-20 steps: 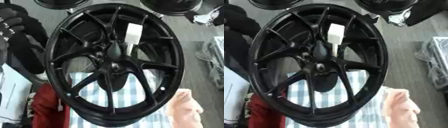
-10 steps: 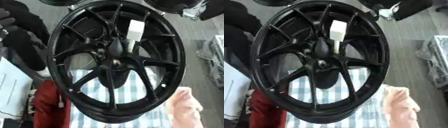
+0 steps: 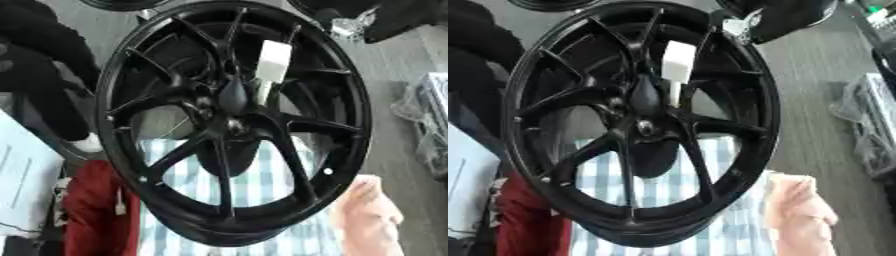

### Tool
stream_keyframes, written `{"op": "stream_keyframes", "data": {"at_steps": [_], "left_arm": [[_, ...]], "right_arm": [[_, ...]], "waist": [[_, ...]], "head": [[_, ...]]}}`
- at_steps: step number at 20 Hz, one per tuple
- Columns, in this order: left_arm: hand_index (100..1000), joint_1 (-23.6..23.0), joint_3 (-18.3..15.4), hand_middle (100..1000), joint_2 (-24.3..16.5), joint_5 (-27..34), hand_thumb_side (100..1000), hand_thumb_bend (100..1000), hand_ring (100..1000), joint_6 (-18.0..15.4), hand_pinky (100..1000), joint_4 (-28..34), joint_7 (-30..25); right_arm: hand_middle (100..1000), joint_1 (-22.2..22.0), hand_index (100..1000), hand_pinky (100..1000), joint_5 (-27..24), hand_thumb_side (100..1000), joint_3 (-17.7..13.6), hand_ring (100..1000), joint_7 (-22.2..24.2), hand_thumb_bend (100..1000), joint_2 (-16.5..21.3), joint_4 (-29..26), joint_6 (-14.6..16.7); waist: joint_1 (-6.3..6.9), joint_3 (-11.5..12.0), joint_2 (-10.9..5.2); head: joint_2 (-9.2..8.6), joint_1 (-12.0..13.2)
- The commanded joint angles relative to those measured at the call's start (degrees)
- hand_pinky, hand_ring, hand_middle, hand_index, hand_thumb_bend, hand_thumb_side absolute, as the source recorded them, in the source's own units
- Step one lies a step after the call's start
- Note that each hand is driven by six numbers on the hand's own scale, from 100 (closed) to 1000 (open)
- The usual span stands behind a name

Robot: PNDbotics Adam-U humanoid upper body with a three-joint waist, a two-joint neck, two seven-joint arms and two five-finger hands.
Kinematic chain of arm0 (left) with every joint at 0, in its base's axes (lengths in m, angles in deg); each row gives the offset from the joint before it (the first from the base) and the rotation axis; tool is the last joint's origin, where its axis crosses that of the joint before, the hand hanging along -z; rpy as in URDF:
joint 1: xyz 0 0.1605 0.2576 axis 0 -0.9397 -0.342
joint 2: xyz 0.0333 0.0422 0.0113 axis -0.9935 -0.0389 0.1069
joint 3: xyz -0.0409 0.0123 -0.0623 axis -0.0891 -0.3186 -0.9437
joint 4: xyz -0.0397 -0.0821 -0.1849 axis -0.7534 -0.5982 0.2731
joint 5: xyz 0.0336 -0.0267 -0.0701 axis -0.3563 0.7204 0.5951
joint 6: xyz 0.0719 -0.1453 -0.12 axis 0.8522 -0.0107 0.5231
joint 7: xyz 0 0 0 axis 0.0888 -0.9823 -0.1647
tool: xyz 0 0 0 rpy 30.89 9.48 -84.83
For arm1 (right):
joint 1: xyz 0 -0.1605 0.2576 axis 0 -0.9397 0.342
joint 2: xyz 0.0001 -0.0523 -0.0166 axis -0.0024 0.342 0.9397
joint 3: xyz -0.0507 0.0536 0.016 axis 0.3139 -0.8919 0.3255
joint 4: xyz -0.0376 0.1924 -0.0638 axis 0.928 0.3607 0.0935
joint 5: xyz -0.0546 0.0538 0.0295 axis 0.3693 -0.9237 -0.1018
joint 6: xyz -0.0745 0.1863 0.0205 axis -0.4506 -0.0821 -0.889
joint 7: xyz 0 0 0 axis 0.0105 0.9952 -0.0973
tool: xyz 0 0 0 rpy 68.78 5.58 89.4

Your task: Pull the pin out of the wheel hub.

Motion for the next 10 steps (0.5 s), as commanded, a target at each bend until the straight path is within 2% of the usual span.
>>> {"op": "stream_keyframes", "data": {"at_steps": [1,4,10], "left_arm": [[787,0.13,-0.86,748,-2.13,-0.22,803,219,773,-0.20,758,0.38,0.33],[787,-0.24,-1.10,748,-2.43,-0.31,806,217,773,-0.30,758,0.15,0.56],[787,-0.93,-1.34,748,-3.88,-0.69,807,205,773,-0.80,758,-0.33,0.87]], "right_arm": [[751,0.65,877,794,-1.13,661,-0.26,783,-0.08,100,0.79,-2.04,-1.13],[750,0.43,879,787,-2.57,680,-0.01,780,-0.69,100,0.76,-3.27,-3.08],[737,-0.09,880,770,-3.78,773,0.91,765,-0.95,100,1.07,-5.87,-6.60]], "waist": [[0.10,0.16,-1.38],[0.07,0.15,-1.37],[0.05,0.06,-1.31]], "head": [[0.35,-0.51],[0.35,-0.61],[0.36,-0.65]]}}
